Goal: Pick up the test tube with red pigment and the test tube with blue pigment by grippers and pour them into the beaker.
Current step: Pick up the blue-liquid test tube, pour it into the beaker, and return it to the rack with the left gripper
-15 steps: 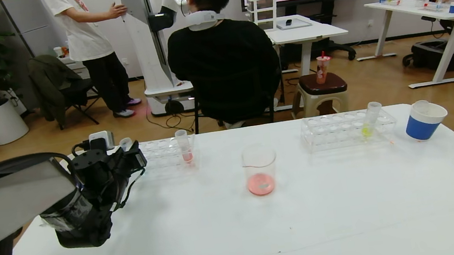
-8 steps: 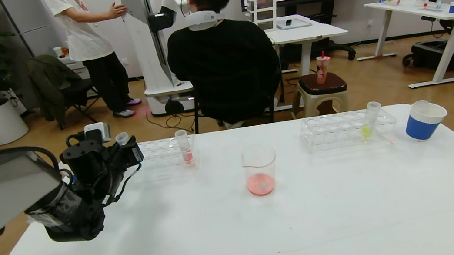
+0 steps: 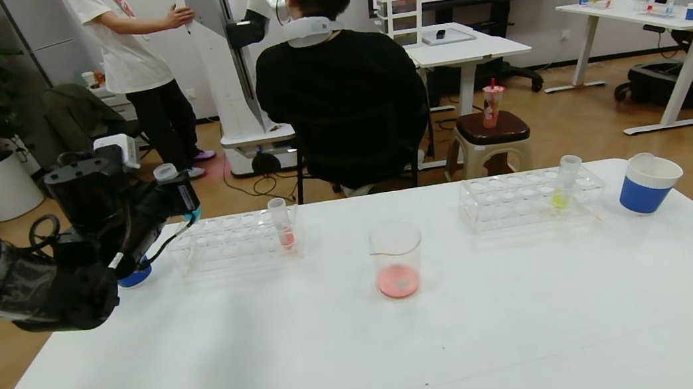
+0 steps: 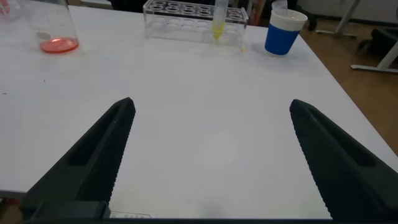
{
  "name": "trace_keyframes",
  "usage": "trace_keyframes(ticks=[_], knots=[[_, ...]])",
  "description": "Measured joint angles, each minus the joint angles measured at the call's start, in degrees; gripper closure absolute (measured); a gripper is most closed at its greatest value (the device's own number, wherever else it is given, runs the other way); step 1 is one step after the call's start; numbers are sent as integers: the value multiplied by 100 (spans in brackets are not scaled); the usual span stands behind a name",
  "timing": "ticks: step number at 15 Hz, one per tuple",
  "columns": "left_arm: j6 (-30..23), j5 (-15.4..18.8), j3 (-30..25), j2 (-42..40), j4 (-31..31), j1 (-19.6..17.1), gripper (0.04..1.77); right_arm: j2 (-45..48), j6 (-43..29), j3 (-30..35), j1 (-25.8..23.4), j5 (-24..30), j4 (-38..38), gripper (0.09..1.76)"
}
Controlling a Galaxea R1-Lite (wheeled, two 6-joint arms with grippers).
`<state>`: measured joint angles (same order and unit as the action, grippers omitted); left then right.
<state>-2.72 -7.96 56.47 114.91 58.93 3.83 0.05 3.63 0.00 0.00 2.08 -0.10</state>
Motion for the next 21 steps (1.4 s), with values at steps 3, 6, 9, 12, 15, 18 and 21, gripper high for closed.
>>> trace_keyframes(ticks=[3, 6, 9, 12, 15, 18, 21], knots=[[434, 269, 72, -317, -108, 308, 130, 0, 2, 0, 0, 0, 0, 11], [762, 837, 163, -518, -108, 914, 130, 0, 2, 0, 0, 0, 2, 11], [820, 1186, 389, -553, -130, 1731, 130, 0, 2, 0, 0, 0, 0, 11], [1300, 1332, 621, -355, -119, 2444, 130, 0, 2, 0, 0, 0, 0, 11], [2303, 1885, 784, -57, -85, 2616, 130, 0, 2, 0, 0, 0, 0, 11], [3221, 2232, 869, 256, -11, 2645, 130, 0, 0, 0, 0, 0, 0, 11], [3992, 2315, 1015, 664, 542, 2616, 130, 0, 2, 0, 0, 0, 0, 11]])
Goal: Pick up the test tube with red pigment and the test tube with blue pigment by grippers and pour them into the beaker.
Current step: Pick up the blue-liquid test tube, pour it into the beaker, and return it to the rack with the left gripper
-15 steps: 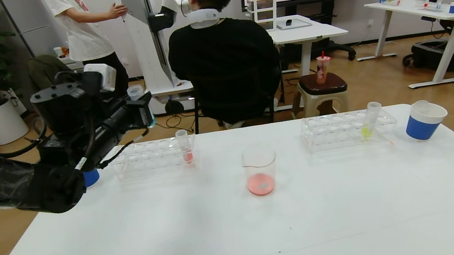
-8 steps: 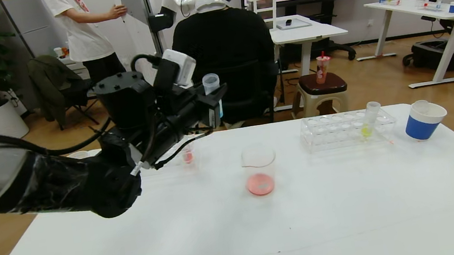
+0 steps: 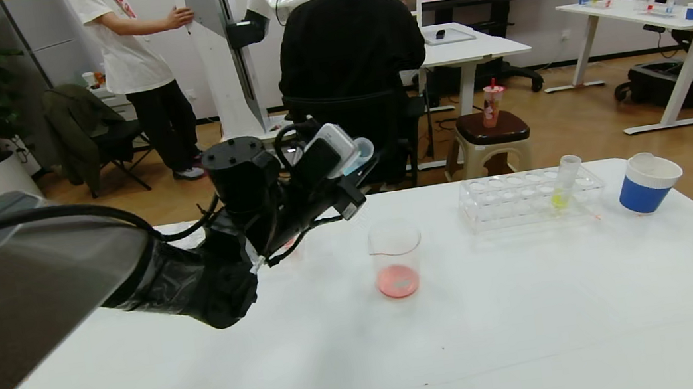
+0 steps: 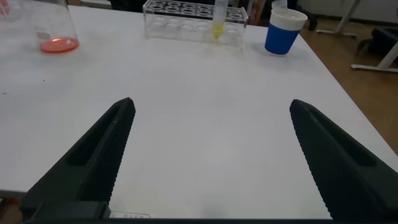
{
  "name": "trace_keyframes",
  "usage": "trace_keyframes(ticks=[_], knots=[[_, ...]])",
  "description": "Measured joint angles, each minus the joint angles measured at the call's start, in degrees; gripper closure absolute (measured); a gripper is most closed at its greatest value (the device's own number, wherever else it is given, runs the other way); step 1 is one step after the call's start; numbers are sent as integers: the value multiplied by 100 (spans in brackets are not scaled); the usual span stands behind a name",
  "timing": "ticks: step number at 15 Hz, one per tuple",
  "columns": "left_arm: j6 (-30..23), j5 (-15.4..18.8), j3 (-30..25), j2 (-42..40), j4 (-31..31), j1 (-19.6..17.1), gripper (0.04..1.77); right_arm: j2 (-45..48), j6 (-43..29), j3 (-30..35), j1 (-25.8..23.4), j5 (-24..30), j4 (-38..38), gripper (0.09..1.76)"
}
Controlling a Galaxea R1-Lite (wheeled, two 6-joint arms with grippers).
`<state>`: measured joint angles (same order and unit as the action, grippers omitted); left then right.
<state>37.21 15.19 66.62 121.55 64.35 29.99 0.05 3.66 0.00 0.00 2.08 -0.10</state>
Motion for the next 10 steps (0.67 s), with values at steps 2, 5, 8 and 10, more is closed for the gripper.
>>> trace_keyframes(ticks=[2, 5, 8, 10], knots=[[551, 267, 113, 282, 317, -28, 130, 0, -2, 0, 0, 0, 0, 11], [1412, 707, 267, 538, 343, -45, 130, 0, -2, 0, 0, 0, 0, 11], [2306, 1074, 328, 667, 343, -67, 130, 0, 0, 0, 0, 0, 0, 11], [2900, 1391, 413, 744, 340, -133, 130, 0, 0, 0, 0, 0, 0, 11]])
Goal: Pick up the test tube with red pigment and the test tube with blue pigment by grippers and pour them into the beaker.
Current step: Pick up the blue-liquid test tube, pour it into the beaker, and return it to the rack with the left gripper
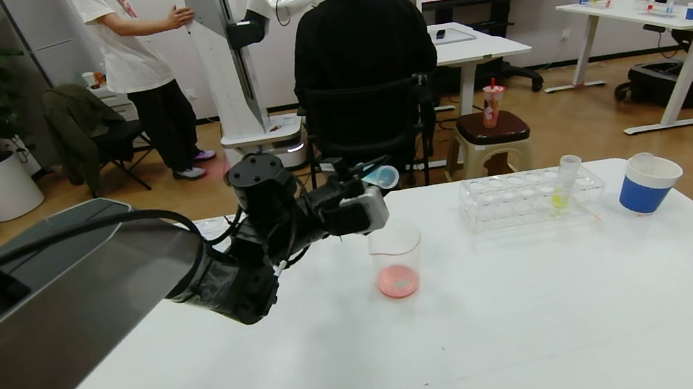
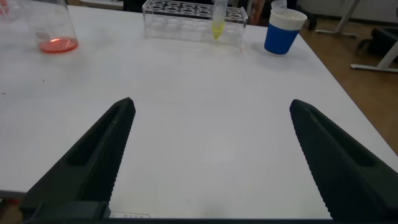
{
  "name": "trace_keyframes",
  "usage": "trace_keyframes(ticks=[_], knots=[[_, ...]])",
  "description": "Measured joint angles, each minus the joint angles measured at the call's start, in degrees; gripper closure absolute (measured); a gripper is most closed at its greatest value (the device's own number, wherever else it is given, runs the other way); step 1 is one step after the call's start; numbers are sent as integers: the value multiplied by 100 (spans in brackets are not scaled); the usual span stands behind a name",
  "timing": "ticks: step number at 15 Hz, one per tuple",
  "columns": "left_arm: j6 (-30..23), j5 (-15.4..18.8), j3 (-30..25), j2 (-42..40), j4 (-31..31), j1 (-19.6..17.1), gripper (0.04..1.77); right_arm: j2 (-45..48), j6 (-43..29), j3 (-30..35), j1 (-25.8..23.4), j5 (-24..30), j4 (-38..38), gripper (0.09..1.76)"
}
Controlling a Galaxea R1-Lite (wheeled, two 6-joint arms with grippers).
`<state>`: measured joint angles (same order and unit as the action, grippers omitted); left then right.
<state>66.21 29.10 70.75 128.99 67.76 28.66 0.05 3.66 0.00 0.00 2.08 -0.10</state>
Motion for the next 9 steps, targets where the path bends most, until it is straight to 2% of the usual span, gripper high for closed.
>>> trace_keyframes(ticks=[4, 6, 9], knots=[[717, 616, 334, 211, -10, -271, 130, 0, -2, 0, 0, 0, 0, 11], [948, 813, 440, 338, -9, -339, 130, 0, 0, 0, 0, 0, 0, 11], [1201, 922, 527, 506, -4, -344, 130, 0, 0, 0, 0, 0, 0, 11]])
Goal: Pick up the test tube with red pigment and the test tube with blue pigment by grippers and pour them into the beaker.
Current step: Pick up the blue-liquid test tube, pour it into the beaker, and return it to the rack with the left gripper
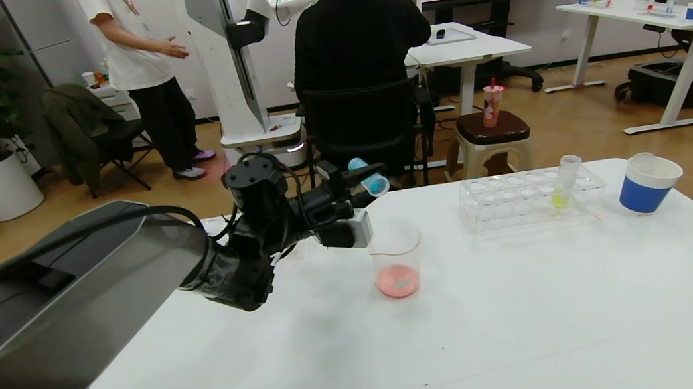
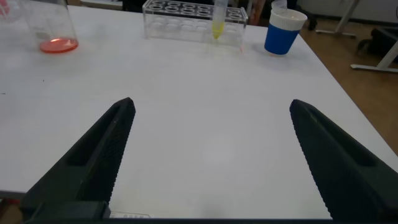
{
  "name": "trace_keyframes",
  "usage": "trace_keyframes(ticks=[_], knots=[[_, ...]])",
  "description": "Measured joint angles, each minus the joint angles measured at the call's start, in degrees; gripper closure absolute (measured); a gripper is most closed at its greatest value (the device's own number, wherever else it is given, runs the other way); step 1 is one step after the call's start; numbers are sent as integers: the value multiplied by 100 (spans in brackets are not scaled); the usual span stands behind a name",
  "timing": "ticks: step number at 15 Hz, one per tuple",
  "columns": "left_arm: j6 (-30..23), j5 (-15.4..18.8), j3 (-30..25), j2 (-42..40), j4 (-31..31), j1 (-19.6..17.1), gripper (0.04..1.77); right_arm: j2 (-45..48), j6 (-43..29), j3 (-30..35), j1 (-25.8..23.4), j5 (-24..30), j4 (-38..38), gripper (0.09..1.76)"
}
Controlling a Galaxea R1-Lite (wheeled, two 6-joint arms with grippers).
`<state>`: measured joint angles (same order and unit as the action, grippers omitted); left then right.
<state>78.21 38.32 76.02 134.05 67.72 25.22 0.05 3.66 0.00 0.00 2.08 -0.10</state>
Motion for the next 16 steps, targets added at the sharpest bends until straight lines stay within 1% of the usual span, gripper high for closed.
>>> trace_keyframes(ticks=[6, 14, 16], knots=[[607, 137, 35, 245, 0, 62, 130, 0, 0, 0, 0, 0, 0, 11], [1142, 156, 38, 322, -9, -9, 130, 0, -2, 0, 0, 0, 0, 11], [1351, 149, 38, 333, -28, -17, 130, 0, -2, 0, 0, 0, 0, 11]])
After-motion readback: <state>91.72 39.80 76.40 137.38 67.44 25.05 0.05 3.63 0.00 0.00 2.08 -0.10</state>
